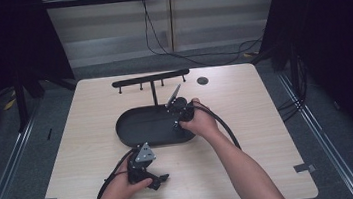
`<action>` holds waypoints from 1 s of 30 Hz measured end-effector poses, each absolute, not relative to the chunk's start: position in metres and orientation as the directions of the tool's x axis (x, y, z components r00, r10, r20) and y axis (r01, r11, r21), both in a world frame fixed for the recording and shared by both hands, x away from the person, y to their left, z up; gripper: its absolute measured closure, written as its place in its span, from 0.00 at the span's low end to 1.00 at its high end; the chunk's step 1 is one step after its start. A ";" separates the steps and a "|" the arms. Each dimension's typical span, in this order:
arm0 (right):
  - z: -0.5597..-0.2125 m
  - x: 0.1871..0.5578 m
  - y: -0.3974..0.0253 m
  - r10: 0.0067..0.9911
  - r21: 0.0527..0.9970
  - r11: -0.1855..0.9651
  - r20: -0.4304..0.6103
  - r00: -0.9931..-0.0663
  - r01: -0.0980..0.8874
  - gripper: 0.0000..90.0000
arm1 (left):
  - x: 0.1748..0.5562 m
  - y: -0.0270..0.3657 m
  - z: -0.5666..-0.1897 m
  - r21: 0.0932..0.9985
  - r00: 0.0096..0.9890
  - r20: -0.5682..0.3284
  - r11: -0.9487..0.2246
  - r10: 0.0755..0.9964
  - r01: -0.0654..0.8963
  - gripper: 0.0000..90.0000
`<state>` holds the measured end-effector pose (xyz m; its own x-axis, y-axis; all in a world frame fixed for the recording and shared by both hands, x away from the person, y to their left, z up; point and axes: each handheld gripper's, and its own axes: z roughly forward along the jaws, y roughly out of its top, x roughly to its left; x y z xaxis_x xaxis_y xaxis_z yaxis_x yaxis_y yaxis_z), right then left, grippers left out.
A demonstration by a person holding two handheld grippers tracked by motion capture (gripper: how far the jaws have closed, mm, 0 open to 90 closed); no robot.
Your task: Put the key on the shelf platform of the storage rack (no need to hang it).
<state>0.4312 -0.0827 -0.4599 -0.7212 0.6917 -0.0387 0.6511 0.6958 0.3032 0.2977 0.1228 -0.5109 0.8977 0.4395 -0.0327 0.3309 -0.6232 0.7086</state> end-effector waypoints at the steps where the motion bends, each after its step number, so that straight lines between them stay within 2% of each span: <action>1: -0.459 0.431 -0.083 0.693 0.303 0.695 -0.041 -0.720 0.652 0.92 | 0.298 0.123 -0.511 0.708 0.898 -0.034 -0.624 0.438 0.331 0.01; 19: -0.456 0.428 -0.089 0.702 0.309 0.682 -0.021 -0.712 0.663 0.88 | 0.298 0.123 -0.511 0.708 0.898 -0.034 -0.624 0.438 0.331 0.01; 30: -0.451 0.425 -0.092 0.700 0.317 0.679 -0.005 -0.714 0.662 0.75 | 0.298 0.123 -0.511 0.709 0.898 -0.034 -0.622 0.439 0.331 0.01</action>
